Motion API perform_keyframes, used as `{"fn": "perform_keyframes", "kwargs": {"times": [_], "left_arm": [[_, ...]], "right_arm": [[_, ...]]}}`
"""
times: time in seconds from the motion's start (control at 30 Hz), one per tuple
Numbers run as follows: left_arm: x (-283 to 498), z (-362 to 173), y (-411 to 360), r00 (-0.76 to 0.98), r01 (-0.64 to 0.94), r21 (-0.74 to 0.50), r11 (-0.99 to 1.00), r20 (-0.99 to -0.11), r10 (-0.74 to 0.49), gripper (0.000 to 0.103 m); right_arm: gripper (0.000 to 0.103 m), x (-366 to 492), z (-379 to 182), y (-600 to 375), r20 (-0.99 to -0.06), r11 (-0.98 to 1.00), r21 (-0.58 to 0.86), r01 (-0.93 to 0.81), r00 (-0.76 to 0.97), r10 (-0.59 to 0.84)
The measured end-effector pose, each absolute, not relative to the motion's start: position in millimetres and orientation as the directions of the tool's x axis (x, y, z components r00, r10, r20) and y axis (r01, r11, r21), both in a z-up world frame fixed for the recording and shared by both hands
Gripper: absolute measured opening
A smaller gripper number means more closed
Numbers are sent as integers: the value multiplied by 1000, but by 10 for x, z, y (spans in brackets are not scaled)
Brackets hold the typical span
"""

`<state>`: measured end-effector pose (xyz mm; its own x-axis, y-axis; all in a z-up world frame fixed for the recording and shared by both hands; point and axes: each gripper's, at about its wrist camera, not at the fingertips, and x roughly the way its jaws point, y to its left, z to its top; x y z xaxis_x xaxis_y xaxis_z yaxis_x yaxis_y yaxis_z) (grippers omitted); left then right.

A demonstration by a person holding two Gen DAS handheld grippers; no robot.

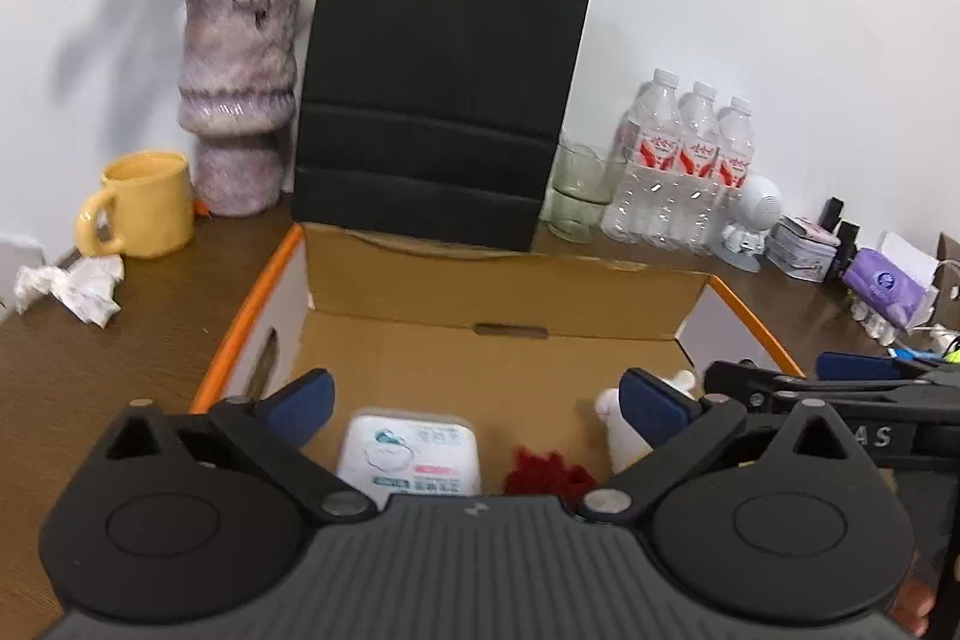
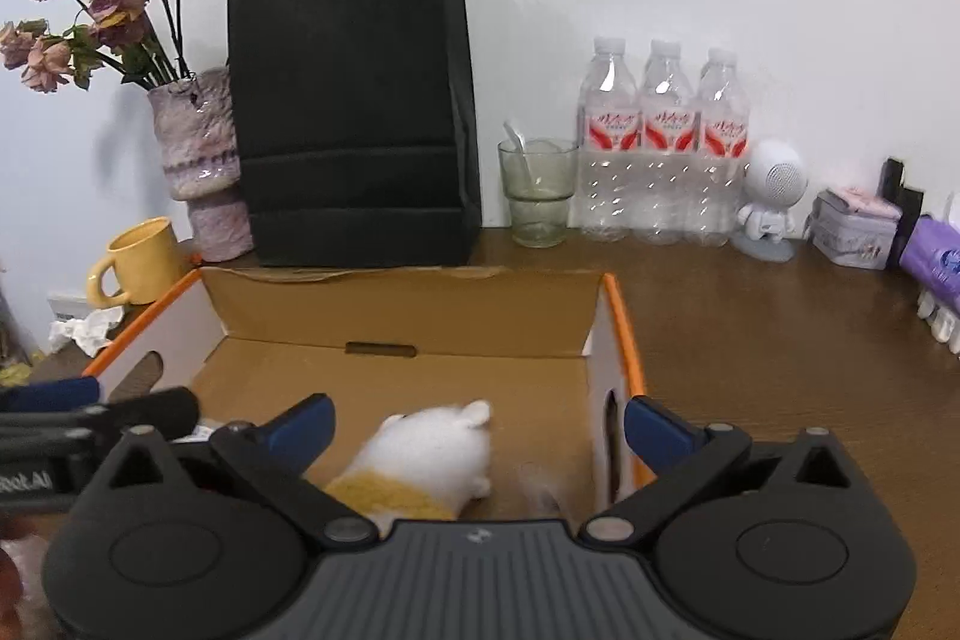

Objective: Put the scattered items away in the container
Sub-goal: 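Carry the red rose into the box with the left gripper and release, then grasp the wrapped candy on the table with the right gripper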

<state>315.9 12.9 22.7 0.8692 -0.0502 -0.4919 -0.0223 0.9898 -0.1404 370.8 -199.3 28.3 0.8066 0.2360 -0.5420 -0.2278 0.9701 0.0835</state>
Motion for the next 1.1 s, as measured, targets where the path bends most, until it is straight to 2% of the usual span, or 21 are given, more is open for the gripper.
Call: {"fn": "perform_keyframes", "kwargs": {"times": [0.13, 0.73, 1.1], "left_arm": [[3197, 217, 150, 858, -48, -135, 990, -514, -29, 103], [3162, 233, 163, 853, -60, -139, 988, -522, -21, 103], [2373, 367, 59, 876, -7, -146, 989, -478, -64, 103]], "right_arm": [[103, 3702, 321, -2048, -542, 961, 132, -242, 794, 274], [103, 3637, 376, -1968, -541, 966, 78, -246, 804, 248], [103, 2979, 634, -2222, -492, 959, 38, -280, 830, 261]]}}
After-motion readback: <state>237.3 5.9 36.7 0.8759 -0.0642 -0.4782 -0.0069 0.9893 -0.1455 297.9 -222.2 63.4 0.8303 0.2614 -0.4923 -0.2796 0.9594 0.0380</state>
